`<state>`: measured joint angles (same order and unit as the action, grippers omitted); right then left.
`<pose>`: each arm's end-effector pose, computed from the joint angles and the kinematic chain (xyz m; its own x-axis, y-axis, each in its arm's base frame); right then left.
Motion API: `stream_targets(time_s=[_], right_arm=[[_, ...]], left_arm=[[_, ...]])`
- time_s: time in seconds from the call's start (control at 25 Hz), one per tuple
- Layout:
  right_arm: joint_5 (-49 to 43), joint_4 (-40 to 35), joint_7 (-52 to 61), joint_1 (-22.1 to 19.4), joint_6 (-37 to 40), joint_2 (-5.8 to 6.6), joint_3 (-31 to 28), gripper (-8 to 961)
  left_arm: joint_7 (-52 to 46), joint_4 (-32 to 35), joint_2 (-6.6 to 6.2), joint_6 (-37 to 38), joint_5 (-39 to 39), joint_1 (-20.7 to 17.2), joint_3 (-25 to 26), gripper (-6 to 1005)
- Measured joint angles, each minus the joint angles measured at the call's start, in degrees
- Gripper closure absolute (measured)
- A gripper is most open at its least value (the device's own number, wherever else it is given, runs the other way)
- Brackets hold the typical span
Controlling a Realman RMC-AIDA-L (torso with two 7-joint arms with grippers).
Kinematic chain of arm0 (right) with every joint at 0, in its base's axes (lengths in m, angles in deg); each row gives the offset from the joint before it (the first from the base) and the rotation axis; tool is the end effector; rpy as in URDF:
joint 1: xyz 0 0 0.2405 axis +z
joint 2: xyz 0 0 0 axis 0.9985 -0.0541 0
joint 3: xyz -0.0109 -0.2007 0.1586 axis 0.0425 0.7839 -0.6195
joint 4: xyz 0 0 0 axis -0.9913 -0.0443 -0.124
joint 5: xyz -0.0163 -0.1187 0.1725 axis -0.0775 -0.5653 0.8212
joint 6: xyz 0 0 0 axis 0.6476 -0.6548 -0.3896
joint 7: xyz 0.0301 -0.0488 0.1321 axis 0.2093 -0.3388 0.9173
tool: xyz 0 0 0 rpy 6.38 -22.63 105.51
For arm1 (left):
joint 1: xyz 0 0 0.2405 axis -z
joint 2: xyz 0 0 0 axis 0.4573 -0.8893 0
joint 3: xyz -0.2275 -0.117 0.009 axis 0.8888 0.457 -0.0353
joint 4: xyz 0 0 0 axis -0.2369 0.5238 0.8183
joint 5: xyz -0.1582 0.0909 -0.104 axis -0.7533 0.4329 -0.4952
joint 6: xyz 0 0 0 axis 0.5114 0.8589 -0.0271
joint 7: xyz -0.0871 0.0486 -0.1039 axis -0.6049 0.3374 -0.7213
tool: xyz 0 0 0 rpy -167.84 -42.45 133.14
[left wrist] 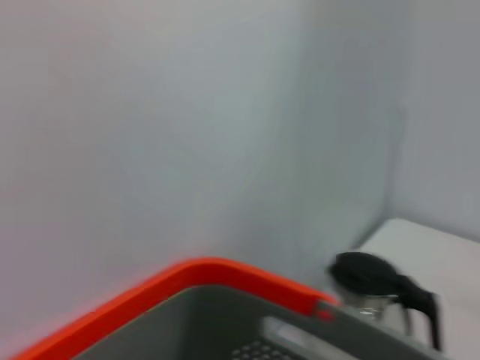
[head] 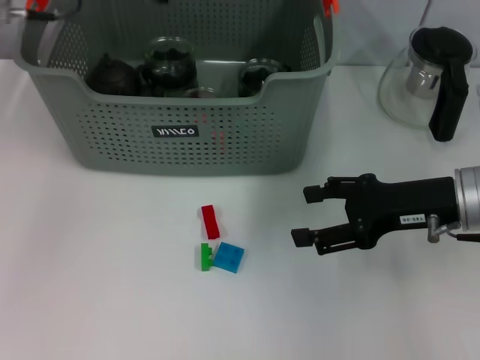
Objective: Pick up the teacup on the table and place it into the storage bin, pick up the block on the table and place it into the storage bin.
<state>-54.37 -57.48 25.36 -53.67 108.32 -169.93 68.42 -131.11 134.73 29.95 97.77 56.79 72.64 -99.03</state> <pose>0.2235 0.3355 -0.0302 0.8632 -0.3633 -0.3505 -0.3863 -0.9224 0.0046 -0.1247 0.4303 0.1007 0.8652 0.3096 0.3944 0.4749 -0.7583 -0.4465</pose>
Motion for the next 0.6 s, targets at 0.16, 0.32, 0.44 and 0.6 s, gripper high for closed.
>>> stream_targets(time_s=[0.16,0.32,0.44,0.6], right_arm=[[-0.04,-0.01,0.0,-0.13,0.03,0.09,0.06,28],[-0.05,0.01,0.06,-0.17,0.25,0.17,0.06,28],[-0.05,0.01,0.05,-0.18,0.31,0.18,0.04,28],[-0.05,-0.01,-0.06,-0.19,0.24,0.23,0.01,28]], left_arm=[[-0.14,-8.88,-1.72,-8.0,1.99,2.21,-2.23,568],[-0.37,-10.49,-1.51,-13.77,4.4,2.37,-4.2,564],[-0.58,-9.15,-1.31,-15.43,5.84,2.1,-4.71,423],[-0.56,-4.8,-1.55,-12.58,5.66,0.63,-4.28,289]])
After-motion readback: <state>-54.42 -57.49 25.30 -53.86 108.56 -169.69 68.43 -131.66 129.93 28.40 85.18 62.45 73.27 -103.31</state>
